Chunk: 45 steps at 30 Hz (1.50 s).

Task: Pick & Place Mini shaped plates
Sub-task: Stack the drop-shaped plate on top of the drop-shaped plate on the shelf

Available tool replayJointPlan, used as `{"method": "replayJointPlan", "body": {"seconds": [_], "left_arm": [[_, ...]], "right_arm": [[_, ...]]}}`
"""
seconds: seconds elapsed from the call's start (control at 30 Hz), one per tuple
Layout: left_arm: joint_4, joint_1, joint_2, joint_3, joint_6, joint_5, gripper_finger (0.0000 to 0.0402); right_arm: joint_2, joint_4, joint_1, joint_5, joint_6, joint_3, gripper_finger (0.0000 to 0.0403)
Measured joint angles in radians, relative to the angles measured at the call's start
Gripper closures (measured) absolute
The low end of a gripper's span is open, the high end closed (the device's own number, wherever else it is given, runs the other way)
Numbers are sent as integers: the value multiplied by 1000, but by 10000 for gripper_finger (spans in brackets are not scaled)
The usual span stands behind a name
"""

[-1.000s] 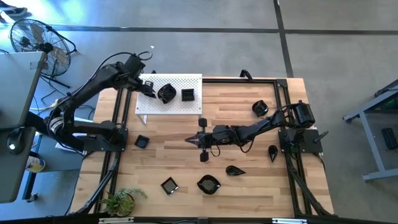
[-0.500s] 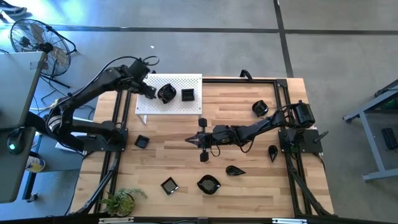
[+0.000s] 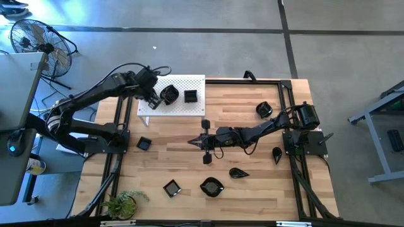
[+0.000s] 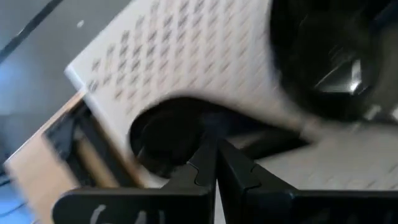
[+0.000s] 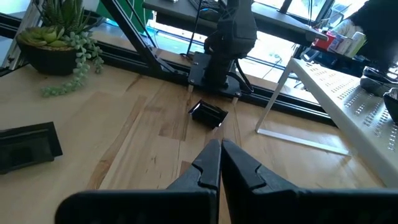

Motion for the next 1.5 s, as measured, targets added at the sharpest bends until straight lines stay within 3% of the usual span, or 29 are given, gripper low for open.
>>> {"method": "replayJointPlan", "body": {"seconds": [0.2,0.63,0.87,1.03,1.5], "left_arm": [[-112,1,-2,0,7,-72,401],[1,1,-2,0,48,-57,401],[-87,1,-2,0,-65,-202,401],[-146,1,-2,0,-96,-253,401],[-93,2,16,0,-84,-268,401]], "right_arm": [[0,1,0,0,5,0,401],[0,1,0,0,5,0,401],[0,-5,0,0,5,0,401],[0,-3,-1,0,5,0,401],[0,0,-1,0,5,0,401]]}}
